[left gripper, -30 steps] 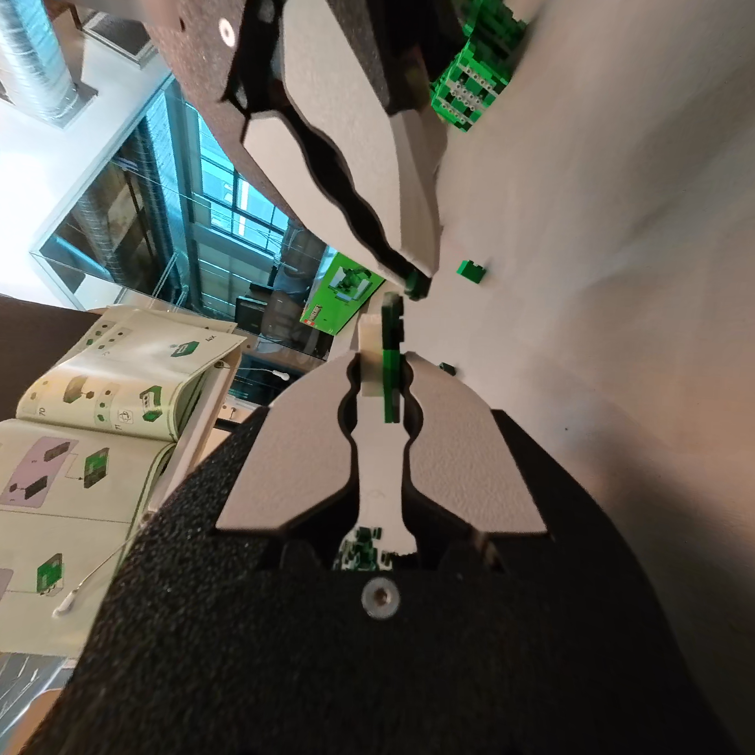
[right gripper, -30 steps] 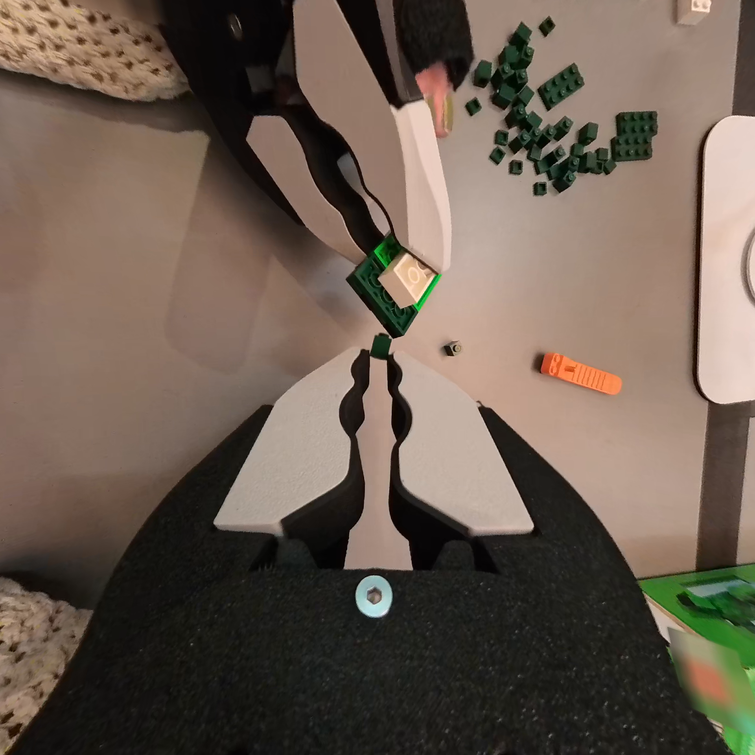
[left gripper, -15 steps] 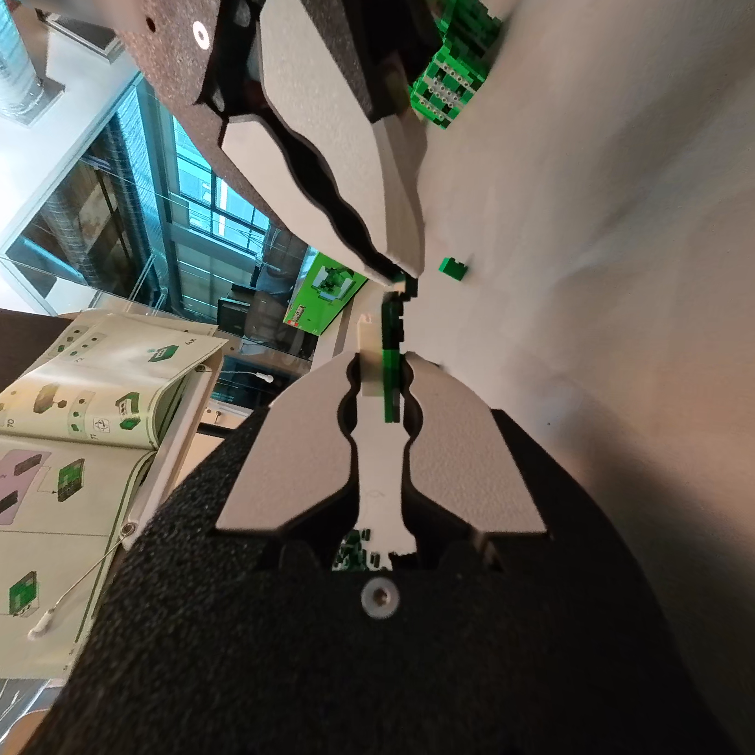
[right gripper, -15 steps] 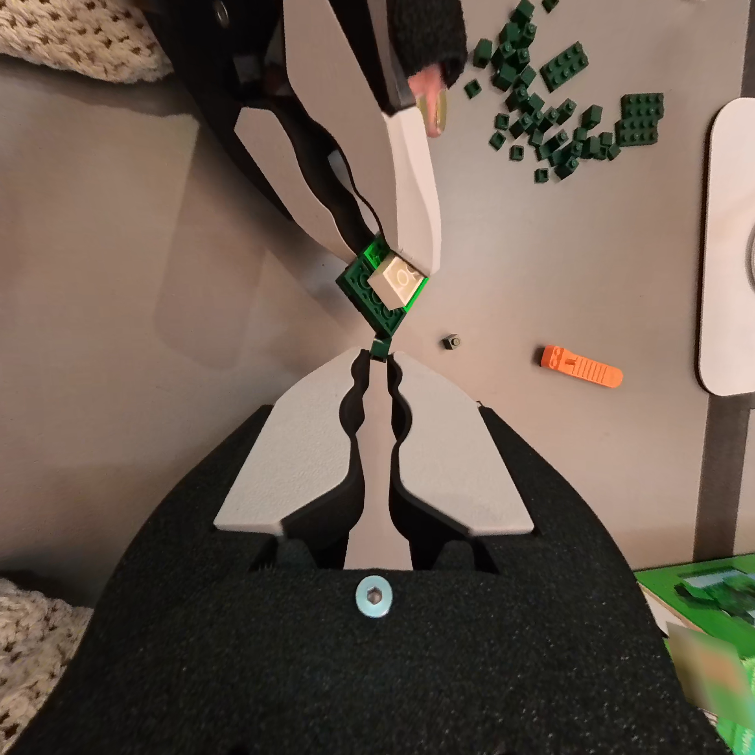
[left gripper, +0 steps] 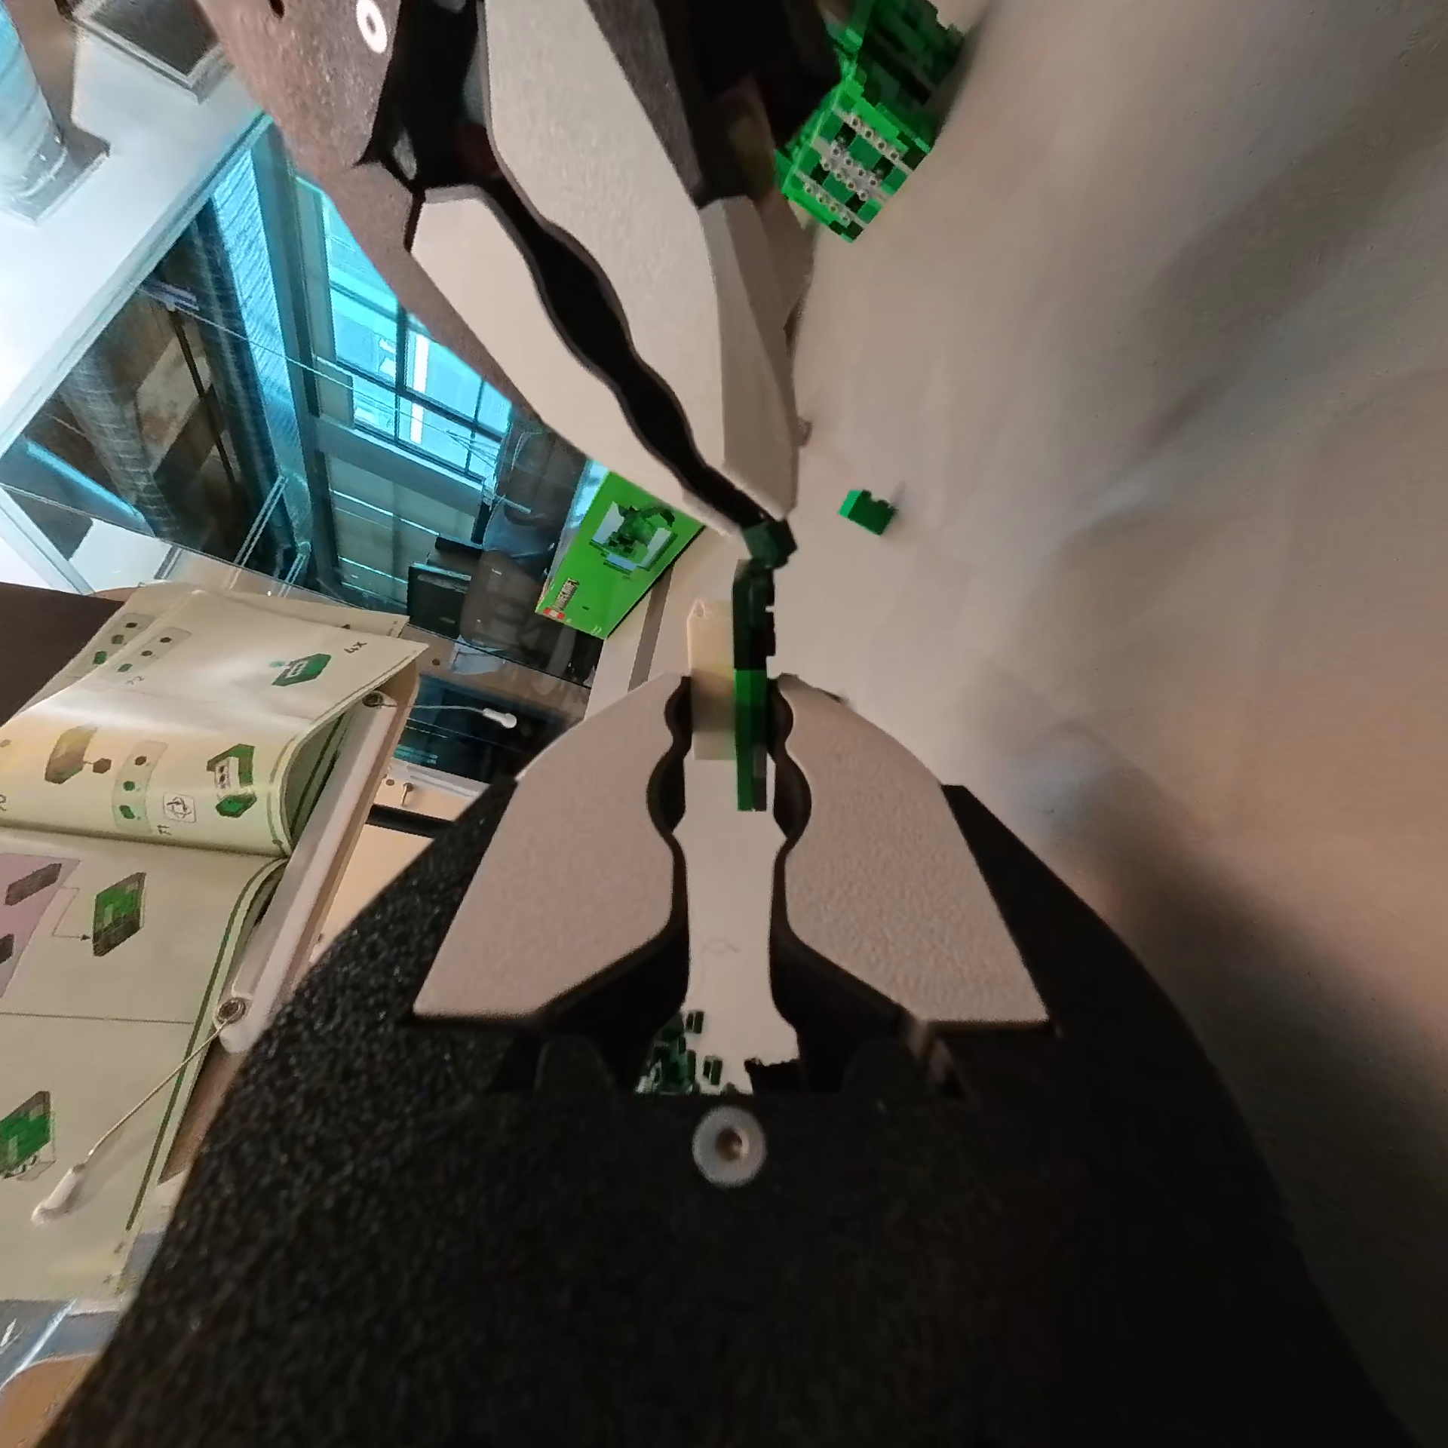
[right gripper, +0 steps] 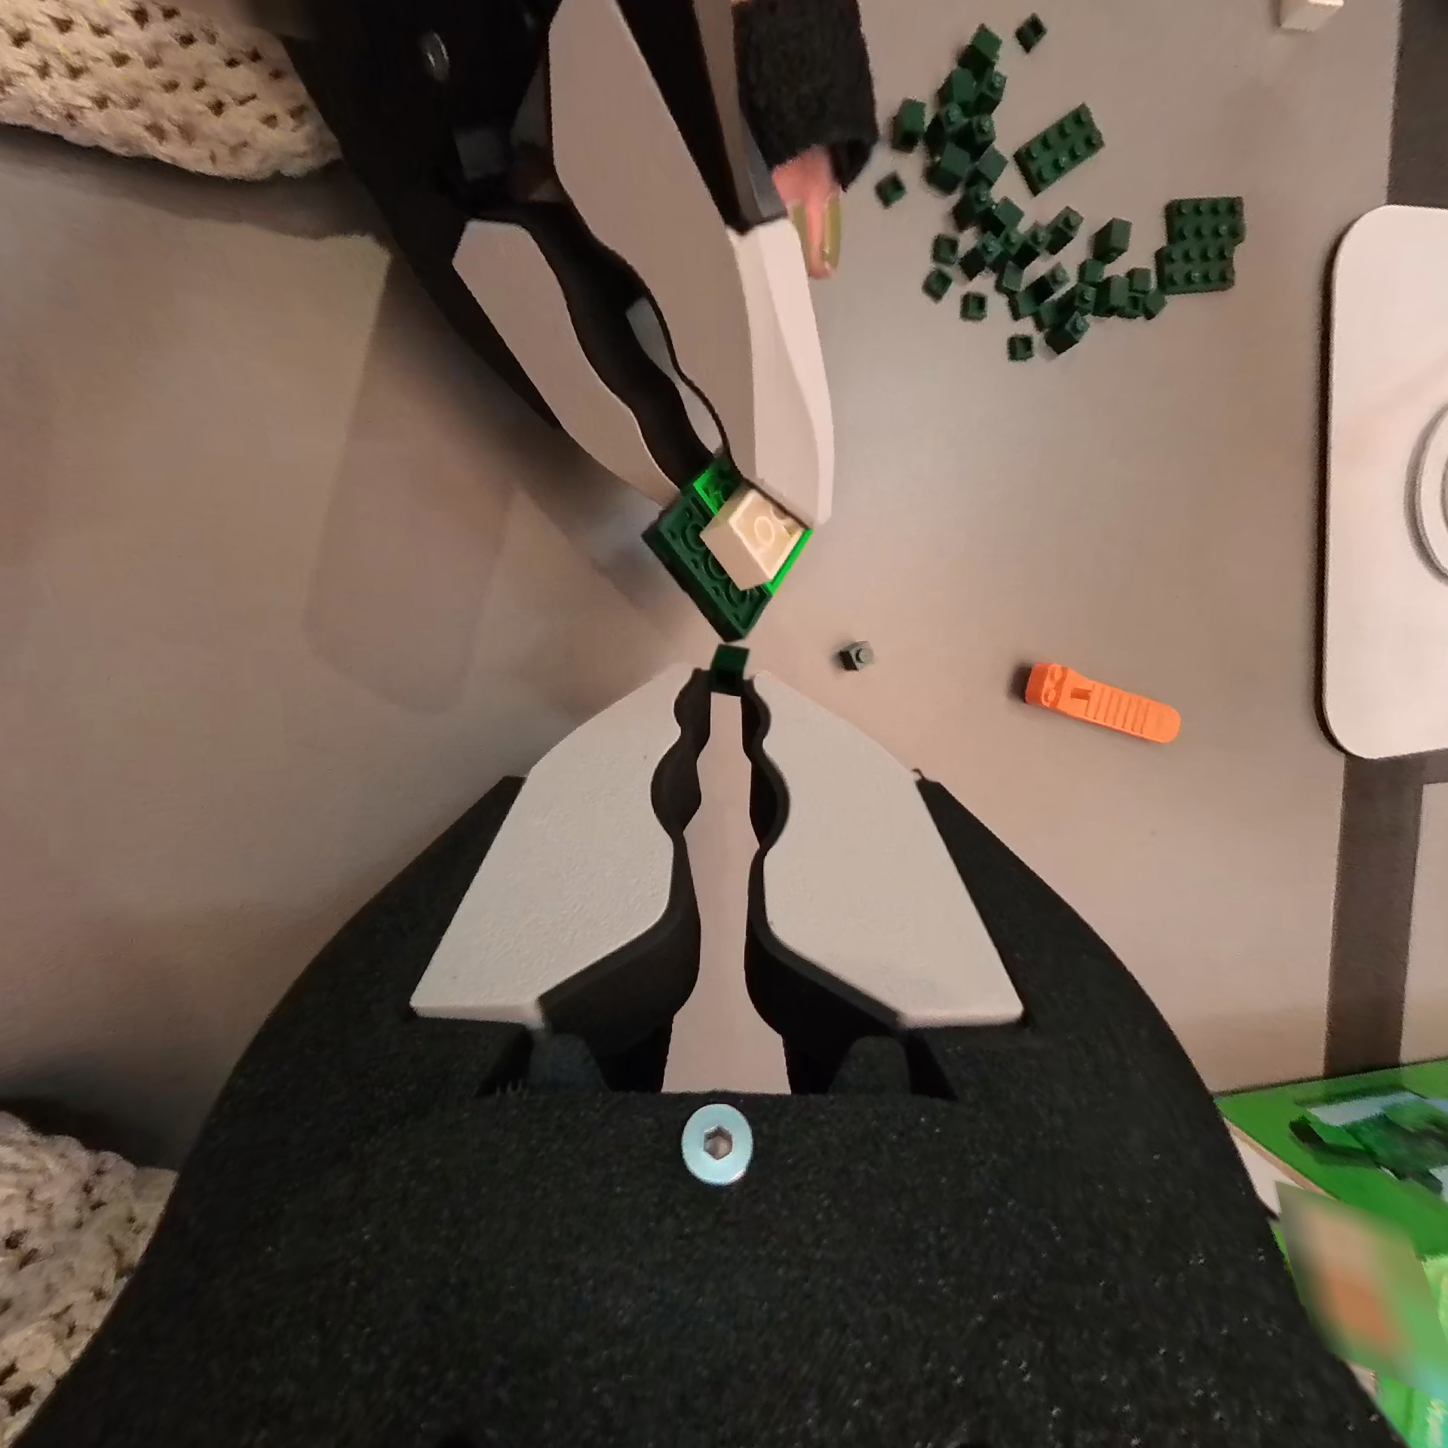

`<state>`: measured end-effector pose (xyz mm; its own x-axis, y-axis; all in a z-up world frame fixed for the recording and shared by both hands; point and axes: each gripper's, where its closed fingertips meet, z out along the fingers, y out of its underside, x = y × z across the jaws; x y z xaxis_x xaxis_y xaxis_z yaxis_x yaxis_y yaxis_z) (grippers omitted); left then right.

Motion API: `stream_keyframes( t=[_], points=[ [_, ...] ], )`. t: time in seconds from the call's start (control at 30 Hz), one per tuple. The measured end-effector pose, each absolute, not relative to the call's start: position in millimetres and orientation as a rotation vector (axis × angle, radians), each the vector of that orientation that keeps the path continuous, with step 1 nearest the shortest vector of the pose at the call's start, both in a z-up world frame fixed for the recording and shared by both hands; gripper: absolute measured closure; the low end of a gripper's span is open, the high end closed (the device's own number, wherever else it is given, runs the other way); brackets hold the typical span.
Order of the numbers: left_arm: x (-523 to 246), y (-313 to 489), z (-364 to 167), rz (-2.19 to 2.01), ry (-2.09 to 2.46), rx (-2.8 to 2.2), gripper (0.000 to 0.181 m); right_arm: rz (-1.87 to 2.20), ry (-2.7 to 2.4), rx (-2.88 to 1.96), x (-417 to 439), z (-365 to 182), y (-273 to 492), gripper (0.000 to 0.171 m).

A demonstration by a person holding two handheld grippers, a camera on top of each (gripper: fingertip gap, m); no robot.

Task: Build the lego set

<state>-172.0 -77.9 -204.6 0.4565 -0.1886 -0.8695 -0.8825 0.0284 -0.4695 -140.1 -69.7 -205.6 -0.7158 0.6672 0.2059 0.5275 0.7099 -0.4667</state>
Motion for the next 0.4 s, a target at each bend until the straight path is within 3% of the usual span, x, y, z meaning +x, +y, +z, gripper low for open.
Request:
stream_keyframes(
  t=[0.4],
  points=[
    [-175,-79,-206,0.702,0.995,-1.485,0.164,0.378,-2.439,-1.039,-124,-185,-30,0.164]
  ],
)
